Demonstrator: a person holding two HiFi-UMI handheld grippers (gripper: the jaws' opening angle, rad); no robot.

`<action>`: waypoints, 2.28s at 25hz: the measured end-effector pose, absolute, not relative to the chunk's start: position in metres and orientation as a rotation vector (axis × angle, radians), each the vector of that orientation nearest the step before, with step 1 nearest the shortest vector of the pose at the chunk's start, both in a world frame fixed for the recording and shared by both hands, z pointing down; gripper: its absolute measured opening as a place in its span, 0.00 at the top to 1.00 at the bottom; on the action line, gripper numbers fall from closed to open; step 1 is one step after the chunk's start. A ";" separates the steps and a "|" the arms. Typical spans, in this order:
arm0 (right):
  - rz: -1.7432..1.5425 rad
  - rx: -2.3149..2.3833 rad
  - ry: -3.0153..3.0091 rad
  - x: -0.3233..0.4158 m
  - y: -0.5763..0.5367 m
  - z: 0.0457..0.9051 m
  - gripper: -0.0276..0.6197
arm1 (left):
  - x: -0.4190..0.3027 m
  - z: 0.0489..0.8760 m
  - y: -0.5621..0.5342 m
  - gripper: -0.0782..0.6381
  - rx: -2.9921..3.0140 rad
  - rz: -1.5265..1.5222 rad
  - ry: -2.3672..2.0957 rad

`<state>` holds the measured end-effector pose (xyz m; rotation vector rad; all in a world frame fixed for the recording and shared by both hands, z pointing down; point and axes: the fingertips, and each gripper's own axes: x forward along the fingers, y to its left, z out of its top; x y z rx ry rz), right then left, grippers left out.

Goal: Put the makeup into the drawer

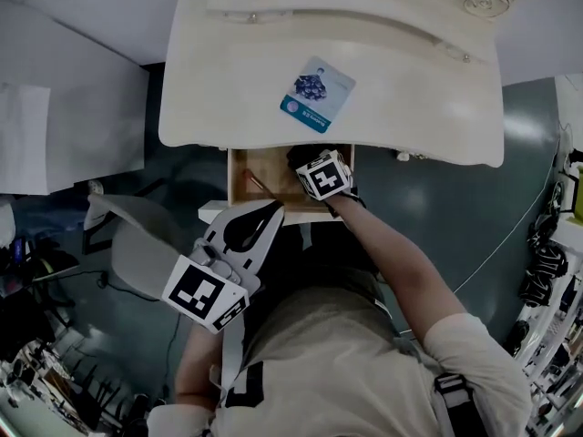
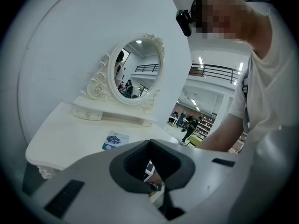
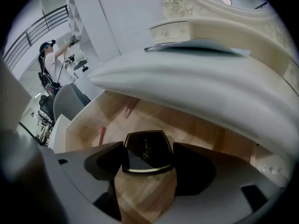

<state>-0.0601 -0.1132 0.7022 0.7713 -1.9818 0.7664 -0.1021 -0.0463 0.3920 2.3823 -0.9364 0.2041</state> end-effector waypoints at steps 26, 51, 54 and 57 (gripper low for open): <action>0.747 0.808 -2.171 -0.056 -0.096 0.619 0.44 | -0.102 0.371 -0.036 0.81 2.469 0.194 -0.887; 0.019 0.599 -2.086 -0.035 -0.132 0.540 0.44 | -0.098 0.342 -0.027 0.81 2.537 0.098 -0.909; -0.041 0.534 -2.046 -0.037 -0.141 0.552 0.44 | -0.097 0.344 -0.028 0.81 2.532 0.102 -0.906; -0.081 0.466 -2.012 -0.038 -0.146 0.566 0.44 | -0.098 0.346 -0.030 0.81 2.522 0.108 -0.910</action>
